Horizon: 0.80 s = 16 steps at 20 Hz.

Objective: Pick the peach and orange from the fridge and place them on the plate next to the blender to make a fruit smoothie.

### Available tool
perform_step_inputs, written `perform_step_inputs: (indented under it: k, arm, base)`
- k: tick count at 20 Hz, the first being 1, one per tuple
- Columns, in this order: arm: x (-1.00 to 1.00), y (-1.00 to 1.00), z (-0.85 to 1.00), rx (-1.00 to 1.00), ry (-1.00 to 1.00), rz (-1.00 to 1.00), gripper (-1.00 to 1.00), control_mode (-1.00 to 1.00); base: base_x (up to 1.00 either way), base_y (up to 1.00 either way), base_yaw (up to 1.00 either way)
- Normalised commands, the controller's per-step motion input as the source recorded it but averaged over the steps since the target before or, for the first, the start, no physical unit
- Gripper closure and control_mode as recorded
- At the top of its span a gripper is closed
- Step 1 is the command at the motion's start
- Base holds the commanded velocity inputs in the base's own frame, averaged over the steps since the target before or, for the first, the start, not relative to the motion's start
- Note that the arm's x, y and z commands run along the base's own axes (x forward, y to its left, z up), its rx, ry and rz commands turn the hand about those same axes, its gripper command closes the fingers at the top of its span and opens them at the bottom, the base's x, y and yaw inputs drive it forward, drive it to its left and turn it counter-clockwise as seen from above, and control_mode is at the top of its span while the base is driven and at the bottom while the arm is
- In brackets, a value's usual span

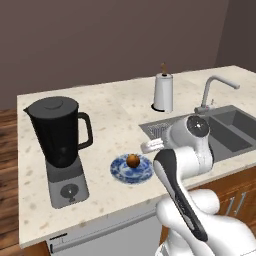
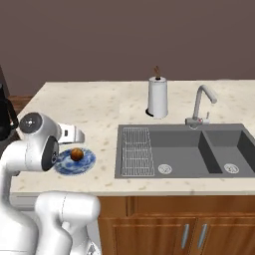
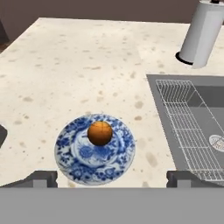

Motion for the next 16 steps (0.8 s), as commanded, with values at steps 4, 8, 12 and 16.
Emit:
perform_step_inputs:
  k: [4,8,12,16]
  arm:
    - [-0.25,0.0,0.28,0.0,-0.18,0.0,-1.0,1.0]
    - [0.0,0.0,0.0,0.0,0.0,0.0,-1.0,1.0]
    - [0.0,0.0,0.0,0.0,0.0,0.0,-1.0,1.0]
    - [0.0,0.0,0.0,0.0,0.0,0.0,-1.0,1.0]
  base:
    - [-0.27,-0.1,0.1]
    - [-0.73,-0.34,0.51]
    - [-0.92,-0.18,0.76]
    - [-0.29,0.0,0.99]
